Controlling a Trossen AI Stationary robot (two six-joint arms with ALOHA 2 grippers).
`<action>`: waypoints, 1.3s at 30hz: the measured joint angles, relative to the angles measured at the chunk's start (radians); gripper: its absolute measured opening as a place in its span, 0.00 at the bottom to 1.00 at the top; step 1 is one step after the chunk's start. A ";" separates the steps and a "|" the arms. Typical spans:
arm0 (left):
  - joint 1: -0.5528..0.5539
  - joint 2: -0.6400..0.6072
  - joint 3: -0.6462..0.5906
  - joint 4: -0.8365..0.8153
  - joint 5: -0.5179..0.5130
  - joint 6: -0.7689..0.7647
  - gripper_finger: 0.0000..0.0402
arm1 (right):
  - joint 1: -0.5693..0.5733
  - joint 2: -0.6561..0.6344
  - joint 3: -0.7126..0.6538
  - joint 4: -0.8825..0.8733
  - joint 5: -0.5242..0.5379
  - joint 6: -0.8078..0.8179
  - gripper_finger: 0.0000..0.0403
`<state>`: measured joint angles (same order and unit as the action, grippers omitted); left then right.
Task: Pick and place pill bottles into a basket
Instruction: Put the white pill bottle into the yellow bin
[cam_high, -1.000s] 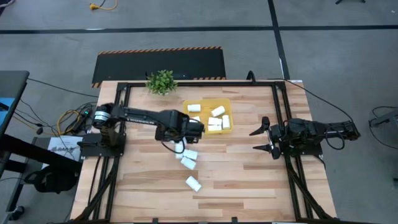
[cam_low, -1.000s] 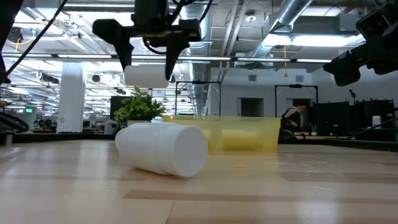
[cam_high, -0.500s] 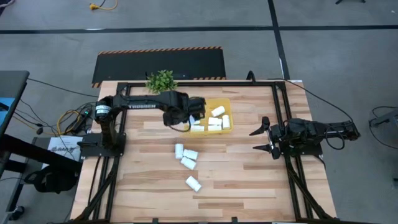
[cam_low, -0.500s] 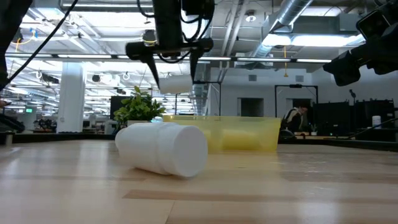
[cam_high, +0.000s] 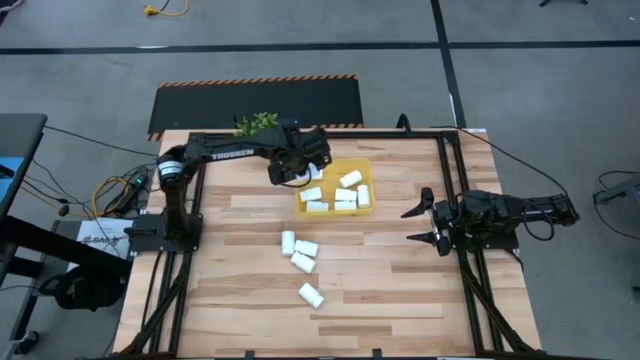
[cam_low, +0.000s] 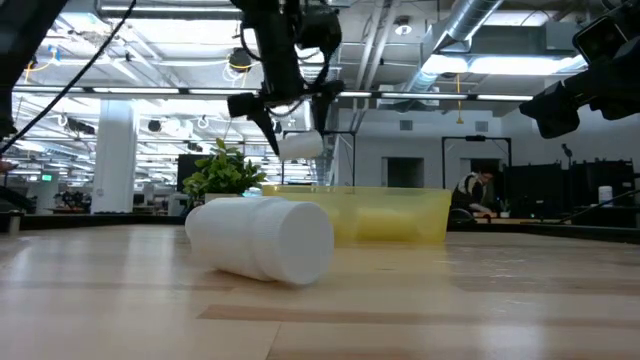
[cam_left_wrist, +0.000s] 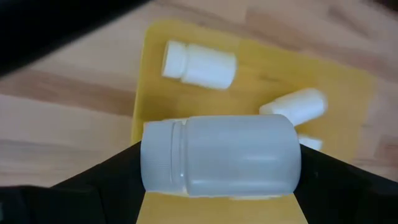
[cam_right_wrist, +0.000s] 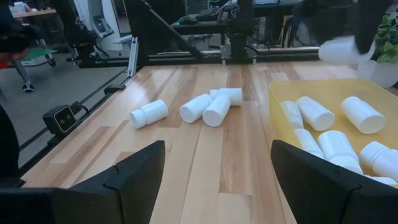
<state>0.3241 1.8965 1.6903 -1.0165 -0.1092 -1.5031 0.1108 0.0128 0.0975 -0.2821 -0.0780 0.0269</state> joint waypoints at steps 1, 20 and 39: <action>0.007 0.021 0.019 -0.024 0.017 0.000 0.80 | 0.000 0.000 0.000 0.000 0.000 0.000 0.71; 0.000 0.479 0.631 -0.473 0.061 0.131 0.84 | 0.000 0.000 0.000 0.000 0.000 0.000 0.71; -0.008 0.478 0.545 -0.439 0.011 0.086 0.84 | 0.000 0.000 0.000 0.000 0.000 0.000 0.71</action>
<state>0.3161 2.3745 2.2351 -1.4556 -0.0981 -1.4166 0.1106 0.0128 0.0975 -0.2821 -0.0780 0.0269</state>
